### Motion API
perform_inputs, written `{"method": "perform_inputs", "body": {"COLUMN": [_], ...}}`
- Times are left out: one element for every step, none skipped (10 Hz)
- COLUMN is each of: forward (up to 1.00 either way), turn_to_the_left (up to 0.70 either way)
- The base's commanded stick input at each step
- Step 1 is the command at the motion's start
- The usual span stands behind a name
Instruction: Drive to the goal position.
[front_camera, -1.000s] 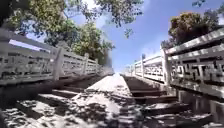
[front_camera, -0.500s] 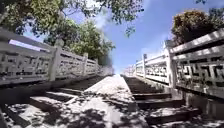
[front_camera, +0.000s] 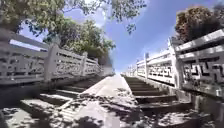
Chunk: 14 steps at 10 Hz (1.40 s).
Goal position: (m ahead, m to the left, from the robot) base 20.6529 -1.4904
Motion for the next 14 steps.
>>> {"method": "perform_inputs", "body": {"forward": [0.45,0.45,0.45,0.45,0.45,0.45,0.45,0.45,0.45,0.45,0.45,0.45,0.45,0.45], "turn_to_the_left": [0.00,0.00,0.00,0.00,0.00,0.00,0.00,0.00,0.00,0.00,0.00,0.00,0.00,0.00]}}
